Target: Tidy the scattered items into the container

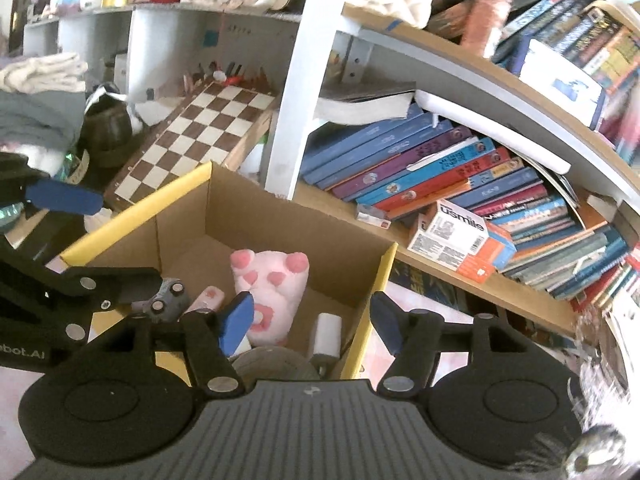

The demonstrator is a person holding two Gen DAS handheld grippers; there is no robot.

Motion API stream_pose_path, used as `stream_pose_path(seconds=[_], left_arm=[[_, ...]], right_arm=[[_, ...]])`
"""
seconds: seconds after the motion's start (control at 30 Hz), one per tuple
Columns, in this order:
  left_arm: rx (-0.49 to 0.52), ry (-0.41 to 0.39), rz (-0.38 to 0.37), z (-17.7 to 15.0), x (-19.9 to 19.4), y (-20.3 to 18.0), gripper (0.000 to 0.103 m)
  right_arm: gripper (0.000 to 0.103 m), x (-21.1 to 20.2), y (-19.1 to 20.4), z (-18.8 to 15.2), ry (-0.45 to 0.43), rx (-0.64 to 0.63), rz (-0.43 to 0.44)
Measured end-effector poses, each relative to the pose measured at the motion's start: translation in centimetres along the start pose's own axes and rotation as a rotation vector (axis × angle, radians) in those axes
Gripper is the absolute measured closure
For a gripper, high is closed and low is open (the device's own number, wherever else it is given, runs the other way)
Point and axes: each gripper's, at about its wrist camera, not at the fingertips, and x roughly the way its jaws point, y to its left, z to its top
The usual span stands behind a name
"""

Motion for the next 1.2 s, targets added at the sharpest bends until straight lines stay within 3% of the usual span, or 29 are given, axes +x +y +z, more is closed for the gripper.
stream_pose_path(seconds=[0.53,0.83,1.2], left_arm=[[-0.026,0.023,-0.007,-2.6,-2.8,-0.7,0.021],[-0.060,0.047,-0.011,-3.7,-3.4,-0.9,0.021],[-0.086,0.069,0.044,-4.8,-3.9,-3.3,0.008]], right_arm=[[0.030,-3.5,0.7,-3.5,0.004,0.120,-0.013],[0.011,-4.4,0.7,-5.3,0.024,0.166,-0.023],[0.000,-5.4,-0.7,-7.5,0.033,0.181,-0.018]])
